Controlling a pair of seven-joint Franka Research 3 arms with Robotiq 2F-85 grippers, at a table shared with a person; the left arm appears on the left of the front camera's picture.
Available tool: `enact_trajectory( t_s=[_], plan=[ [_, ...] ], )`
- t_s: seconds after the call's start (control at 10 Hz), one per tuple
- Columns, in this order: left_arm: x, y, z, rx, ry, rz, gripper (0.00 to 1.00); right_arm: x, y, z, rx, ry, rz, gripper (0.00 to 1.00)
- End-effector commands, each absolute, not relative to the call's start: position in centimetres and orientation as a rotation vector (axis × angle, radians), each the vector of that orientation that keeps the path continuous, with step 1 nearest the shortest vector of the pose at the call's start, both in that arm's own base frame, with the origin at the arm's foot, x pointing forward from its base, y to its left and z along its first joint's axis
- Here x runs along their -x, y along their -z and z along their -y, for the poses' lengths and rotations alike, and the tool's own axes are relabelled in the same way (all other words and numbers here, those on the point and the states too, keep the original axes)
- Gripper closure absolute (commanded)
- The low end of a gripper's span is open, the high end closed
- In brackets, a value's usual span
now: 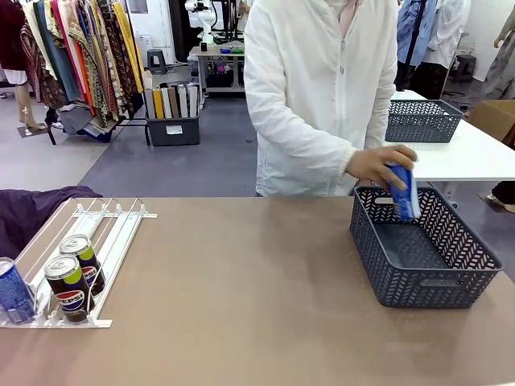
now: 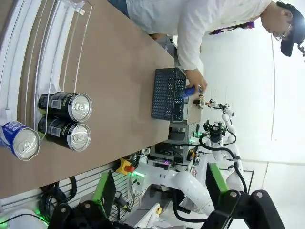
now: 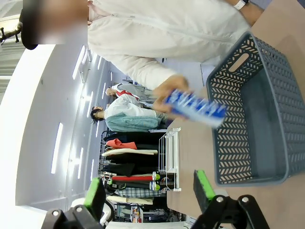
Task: Retrieve and store the cans from the dispenser.
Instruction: Pick up the last remaining can from one row of the Automatic Can Dispenser and place it in the middle of the table.
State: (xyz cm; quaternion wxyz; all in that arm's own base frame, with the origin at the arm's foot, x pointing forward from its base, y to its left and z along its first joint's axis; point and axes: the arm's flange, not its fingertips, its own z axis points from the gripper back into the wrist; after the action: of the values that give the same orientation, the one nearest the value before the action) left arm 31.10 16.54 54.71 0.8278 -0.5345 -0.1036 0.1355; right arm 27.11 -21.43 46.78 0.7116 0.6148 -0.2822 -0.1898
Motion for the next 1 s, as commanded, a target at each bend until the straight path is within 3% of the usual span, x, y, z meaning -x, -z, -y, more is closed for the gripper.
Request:
enact_trajectory(
  t_s=[0.0,0.2,0.6,0.8,0.9],
  plan=[
    [-31.0,-54.9,-16.7,1.153,-0.291,0.218,0.0,-27.3,-47.1,21.4,-1.379,0.411,0.65,0.0],
    [-31.1,-54.7,-16.6,1.135,-0.29,0.22,0.0,-27.3,-47.1,21.4,-1.379,0.411,0.65,0.0],
    [-30.9,-55.8,-9.1,0.321,-0.054,0.107,0.0,-27.3,-47.1,21.4,-1.379,0.411,0.65,0.0],
    [-31.6,-55.1,-5.7,0.078,0.155,0.085,0.0,-27.3,-47.1,21.4,-1.379,0.411,0.65,0.0],
    [-32.6,-55.1,-4.9,0.045,0.112,0.126,0.0,-27.3,-47.1,21.4,-1.379,0.411,0.65,0.0]
  ],
)
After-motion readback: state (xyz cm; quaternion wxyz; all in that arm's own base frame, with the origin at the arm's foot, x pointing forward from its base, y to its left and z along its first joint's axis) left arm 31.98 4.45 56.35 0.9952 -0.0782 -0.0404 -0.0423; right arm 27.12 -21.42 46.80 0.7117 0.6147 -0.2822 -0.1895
